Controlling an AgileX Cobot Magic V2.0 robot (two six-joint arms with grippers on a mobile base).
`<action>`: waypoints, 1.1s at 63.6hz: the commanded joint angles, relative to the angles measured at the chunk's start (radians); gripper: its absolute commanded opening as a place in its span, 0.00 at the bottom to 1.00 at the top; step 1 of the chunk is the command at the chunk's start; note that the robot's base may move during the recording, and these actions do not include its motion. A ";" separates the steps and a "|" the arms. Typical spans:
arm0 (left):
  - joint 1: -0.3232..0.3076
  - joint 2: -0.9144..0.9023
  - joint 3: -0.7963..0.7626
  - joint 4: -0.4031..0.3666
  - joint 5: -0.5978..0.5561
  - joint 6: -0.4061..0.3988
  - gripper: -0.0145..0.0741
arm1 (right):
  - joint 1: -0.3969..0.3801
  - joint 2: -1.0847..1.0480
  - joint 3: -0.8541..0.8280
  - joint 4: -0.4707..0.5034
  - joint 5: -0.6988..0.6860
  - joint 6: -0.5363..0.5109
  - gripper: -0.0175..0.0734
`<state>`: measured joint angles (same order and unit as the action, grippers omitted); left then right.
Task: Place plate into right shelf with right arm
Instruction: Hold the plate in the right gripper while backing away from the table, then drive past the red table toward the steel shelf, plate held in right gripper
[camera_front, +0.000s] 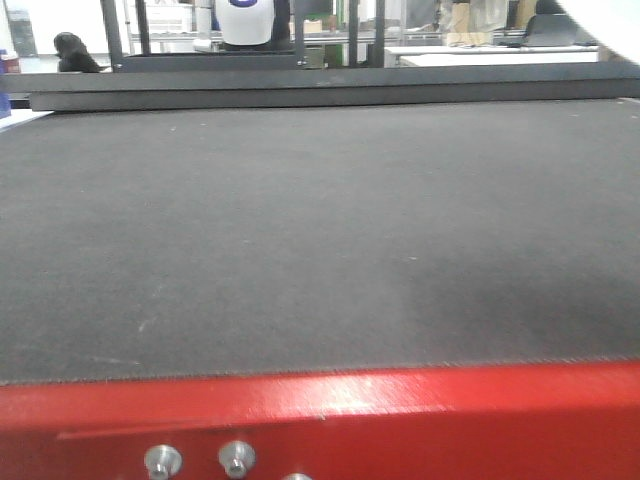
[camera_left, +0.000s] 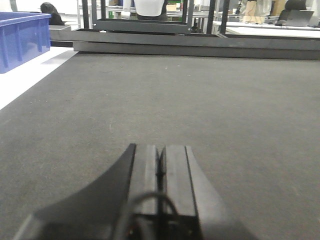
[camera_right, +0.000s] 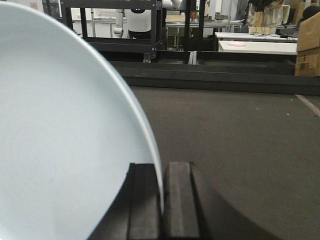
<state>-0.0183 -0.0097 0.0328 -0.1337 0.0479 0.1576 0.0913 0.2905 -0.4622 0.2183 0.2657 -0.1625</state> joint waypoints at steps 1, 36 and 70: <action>-0.002 -0.010 0.010 -0.008 -0.090 -0.007 0.02 | -0.008 0.007 -0.030 0.002 -0.100 -0.003 0.26; -0.002 -0.010 0.010 -0.008 -0.090 -0.007 0.02 | -0.008 0.007 -0.030 0.002 -0.100 -0.003 0.26; -0.002 -0.010 0.010 -0.008 -0.090 -0.007 0.02 | -0.008 0.007 -0.030 0.002 -0.100 -0.003 0.26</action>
<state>-0.0183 -0.0097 0.0328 -0.1337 0.0479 0.1576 0.0913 0.2905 -0.4622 0.2183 0.2657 -0.1625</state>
